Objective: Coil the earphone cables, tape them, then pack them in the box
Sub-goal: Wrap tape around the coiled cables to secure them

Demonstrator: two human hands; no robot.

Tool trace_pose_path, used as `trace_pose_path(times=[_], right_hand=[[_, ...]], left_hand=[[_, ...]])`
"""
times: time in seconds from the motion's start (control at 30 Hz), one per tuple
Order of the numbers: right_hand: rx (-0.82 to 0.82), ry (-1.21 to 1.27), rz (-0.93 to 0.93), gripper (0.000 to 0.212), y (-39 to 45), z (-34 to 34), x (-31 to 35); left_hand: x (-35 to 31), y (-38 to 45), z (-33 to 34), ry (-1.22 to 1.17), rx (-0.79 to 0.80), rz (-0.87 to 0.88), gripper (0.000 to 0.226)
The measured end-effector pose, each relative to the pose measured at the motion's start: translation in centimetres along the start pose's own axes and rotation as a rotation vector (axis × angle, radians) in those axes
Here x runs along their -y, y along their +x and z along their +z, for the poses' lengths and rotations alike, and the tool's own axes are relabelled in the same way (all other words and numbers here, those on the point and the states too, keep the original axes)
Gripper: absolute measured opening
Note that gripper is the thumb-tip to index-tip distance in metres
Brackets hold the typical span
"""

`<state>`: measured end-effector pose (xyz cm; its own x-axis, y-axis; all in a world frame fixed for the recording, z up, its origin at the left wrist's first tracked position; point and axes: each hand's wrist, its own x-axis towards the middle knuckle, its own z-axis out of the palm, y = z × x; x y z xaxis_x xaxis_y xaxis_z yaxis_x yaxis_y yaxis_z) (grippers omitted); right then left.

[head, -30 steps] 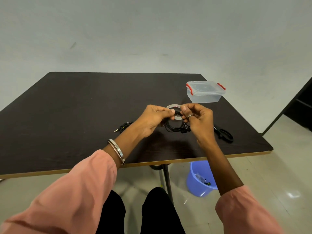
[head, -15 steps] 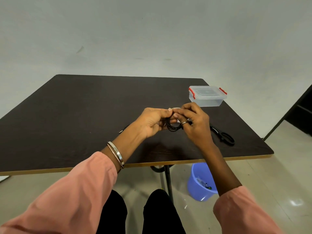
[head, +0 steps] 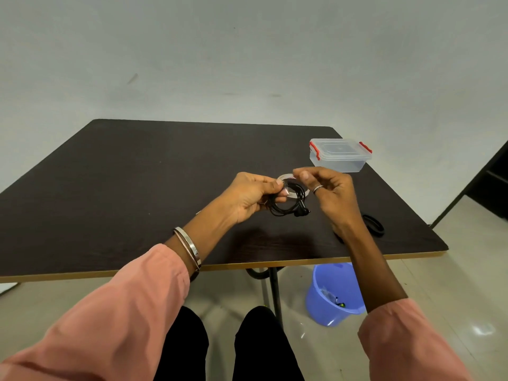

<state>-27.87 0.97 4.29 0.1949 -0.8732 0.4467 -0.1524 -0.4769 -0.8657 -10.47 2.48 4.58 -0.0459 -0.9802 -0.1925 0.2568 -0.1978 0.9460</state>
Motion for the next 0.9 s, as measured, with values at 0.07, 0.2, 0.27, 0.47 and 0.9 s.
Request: trace_pose_path(times=[0.07, 0.2, 0.27, 0.47, 0.9], right_hand=[[0.055, -0.022, 0.047, 0.018, 0.2, 0.2, -0.3], [0.104, -0.006, 0.089, 0.02, 0.6, 0.5, -0.5], [0.105, -0.002, 0.109, 0.015, 0.6, 0.7, -0.5], [0.065, 0.134, 0.305, 0.022, 1.0, 1.2, -0.6], [0.1, 0.135, 0.234, 0.022, 0.0, 0.6, -0.4]], left_hand=[[0.0, -0.1, 0.0, -0.008, 0.012, 0.006, 0.007], [0.1, -0.3, -0.1, 0.027, 0.035, 0.034, 0.012], [0.2, -0.4, -0.2, 0.064, 0.045, 0.046, 0.013], [0.3, -0.6, -0.4, 0.224, 0.071, 0.095, 0.008], [0.5, -0.2, -0.7, 0.216, 0.028, 0.12, 0.015]])
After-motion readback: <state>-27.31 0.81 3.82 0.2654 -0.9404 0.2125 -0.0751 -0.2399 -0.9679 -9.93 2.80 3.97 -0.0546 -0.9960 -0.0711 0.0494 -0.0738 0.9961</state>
